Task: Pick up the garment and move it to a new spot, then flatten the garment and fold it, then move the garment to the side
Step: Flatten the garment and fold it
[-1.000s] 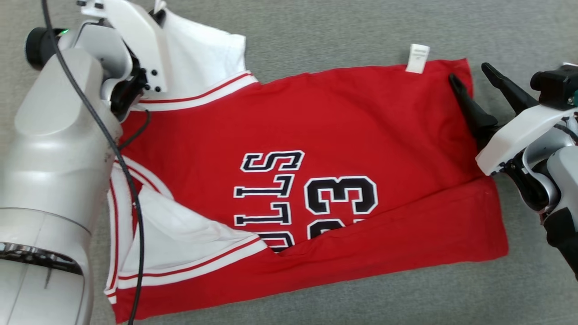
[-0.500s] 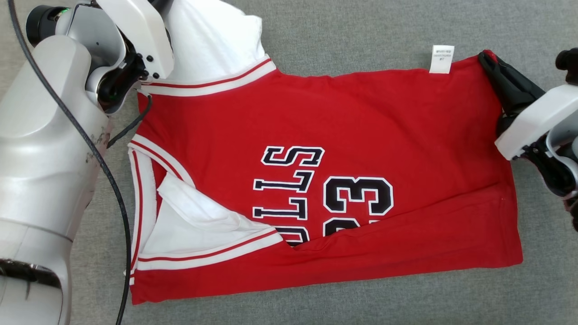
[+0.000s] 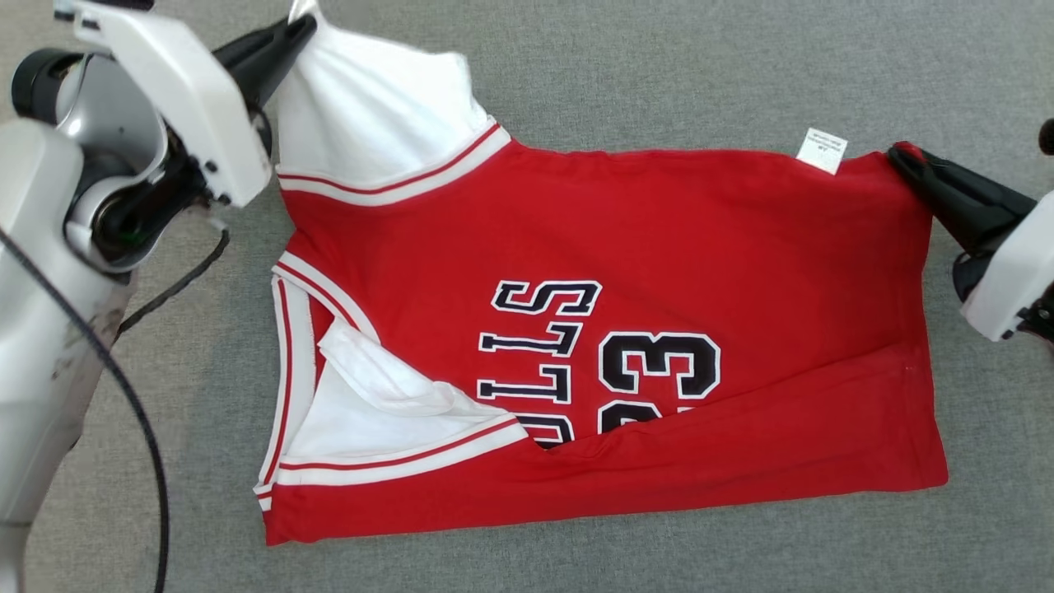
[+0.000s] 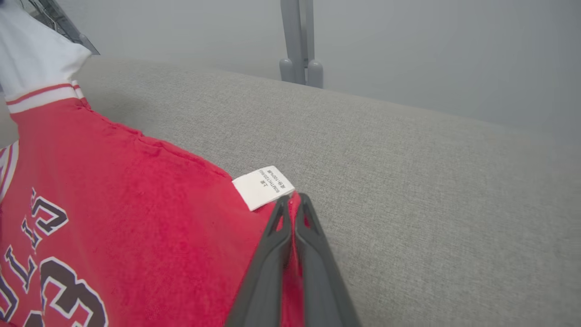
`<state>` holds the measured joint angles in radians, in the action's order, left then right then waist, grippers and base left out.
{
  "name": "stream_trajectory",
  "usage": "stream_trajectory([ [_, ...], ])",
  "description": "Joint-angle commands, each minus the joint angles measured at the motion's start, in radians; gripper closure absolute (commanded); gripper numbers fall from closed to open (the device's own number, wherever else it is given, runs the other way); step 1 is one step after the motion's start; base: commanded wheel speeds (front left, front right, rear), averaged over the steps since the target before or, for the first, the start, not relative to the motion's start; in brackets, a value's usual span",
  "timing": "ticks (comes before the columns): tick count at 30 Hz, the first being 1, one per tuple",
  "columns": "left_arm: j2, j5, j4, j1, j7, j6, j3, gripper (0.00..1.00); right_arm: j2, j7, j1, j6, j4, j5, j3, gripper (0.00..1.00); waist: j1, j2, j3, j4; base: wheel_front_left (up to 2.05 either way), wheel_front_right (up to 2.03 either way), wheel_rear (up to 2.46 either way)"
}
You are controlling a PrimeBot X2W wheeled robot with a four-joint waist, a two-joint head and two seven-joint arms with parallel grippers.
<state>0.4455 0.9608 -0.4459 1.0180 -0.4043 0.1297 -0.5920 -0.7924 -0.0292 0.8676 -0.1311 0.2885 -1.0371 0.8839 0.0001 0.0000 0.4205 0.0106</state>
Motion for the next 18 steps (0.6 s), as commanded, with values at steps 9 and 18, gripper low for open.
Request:
stream_trajectory([
  [9,0.113,0.092,0.263,-0.136,-0.056,-0.049,0.062,1.00,-0.069,0.000,-0.058,0.001,-0.076,0.012,-0.060,1.00,-0.0001,0.0000,-0.015,0.006,0.00,0.00,0.00],
  [18,0.164,0.170,0.548,-0.372,0.048,-0.097,0.144,1.00,-0.074,0.105,-0.227,0.001,-0.128,0.027,-0.161,1.00,-0.0001,0.0000,-0.016,0.000,0.00,0.00,0.00],
])
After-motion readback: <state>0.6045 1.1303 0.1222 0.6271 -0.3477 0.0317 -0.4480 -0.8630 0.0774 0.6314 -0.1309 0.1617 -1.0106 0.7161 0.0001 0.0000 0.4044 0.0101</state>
